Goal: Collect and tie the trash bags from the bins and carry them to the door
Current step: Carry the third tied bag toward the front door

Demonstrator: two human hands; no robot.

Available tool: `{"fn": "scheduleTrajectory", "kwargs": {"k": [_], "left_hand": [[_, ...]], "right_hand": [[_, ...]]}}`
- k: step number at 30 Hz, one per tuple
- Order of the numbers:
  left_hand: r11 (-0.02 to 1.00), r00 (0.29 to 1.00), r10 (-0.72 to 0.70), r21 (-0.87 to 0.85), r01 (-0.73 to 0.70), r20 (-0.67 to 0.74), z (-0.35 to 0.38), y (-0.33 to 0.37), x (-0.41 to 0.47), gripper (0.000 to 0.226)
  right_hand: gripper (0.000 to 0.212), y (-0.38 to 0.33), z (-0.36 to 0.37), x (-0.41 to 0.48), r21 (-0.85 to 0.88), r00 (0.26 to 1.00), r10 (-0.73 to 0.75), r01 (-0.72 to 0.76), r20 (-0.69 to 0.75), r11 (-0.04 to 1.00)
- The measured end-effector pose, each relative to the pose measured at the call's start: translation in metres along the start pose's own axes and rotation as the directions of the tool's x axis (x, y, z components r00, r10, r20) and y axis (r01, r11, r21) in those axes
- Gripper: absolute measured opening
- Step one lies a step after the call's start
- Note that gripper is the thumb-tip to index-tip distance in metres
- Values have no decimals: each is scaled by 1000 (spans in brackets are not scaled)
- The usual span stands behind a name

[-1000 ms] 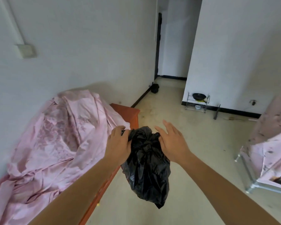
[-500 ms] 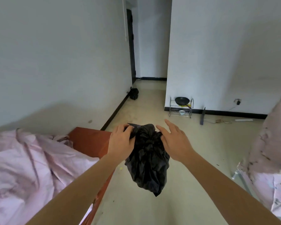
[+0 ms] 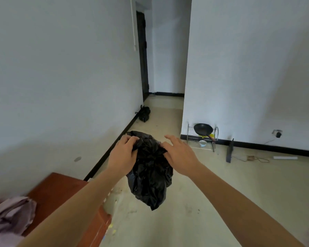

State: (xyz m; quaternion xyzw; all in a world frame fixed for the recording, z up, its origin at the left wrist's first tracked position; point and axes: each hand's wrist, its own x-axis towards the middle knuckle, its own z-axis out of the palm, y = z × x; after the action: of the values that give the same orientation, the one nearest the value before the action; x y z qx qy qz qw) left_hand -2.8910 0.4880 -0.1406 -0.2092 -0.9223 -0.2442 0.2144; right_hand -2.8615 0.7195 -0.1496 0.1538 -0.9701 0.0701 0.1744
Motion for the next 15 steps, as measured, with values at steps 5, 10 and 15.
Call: {"fn": "scheduleTrajectory", "kwargs": {"k": [5, 10, 15], "left_hand": [[1000, 1000, -9, 11, 9, -4, 69, -68, 116, 26], [1000, 1000, 10, -27, -10, 3, 125, -137, 246, 26], [999, 999, 51, 8, -51, -13, 164, -181, 377, 27]], "right_hand": [[27, 70, 59, 132, -39, 999, 4, -6, -50, 999], [29, 132, 96, 271, -54, 1000, 11, -11, -2, 998], [31, 193, 111, 391, -76, 1000, 17, -17, -4, 997]]}}
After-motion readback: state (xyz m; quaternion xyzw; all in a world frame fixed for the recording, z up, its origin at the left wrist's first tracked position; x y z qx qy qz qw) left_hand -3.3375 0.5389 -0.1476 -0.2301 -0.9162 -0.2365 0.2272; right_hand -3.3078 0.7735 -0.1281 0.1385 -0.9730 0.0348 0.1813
